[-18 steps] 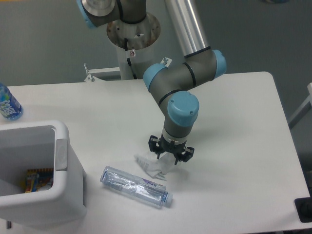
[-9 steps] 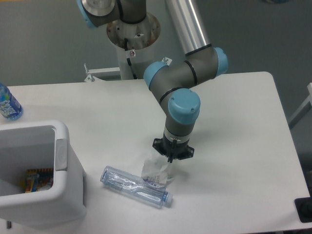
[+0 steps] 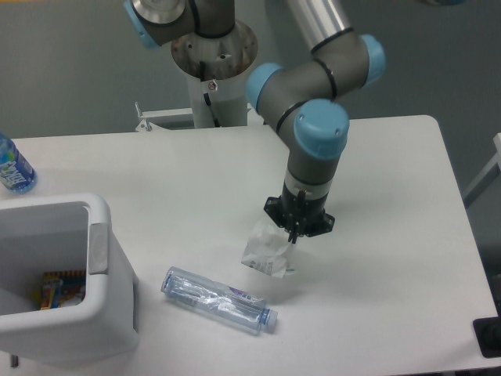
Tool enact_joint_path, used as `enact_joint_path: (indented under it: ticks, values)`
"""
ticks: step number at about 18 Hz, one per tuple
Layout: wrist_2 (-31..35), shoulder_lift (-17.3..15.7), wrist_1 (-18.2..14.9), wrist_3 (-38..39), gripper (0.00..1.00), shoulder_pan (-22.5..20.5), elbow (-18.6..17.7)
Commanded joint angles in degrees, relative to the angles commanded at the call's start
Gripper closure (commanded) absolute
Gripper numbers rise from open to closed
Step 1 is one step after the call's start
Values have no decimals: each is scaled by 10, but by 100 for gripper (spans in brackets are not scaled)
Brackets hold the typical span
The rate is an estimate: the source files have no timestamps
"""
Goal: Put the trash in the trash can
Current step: 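Lift the tissue and carry it over the white bin, then release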
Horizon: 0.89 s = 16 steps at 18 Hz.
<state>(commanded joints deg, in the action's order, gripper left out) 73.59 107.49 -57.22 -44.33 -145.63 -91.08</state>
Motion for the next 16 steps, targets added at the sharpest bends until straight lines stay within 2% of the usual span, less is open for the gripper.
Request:
enact_joint_path:
  ticks: [1, 3, 7, 16]
  values:
    - [-45, 0, 0, 47, 100, -4, 30]
    - [-93, -1, 1, 112, 100, -7, 59]
    - [-129, -2, 4, 225, 100, 6, 107]
    - [-130, -74, 4, 392, 100, 112, 101]
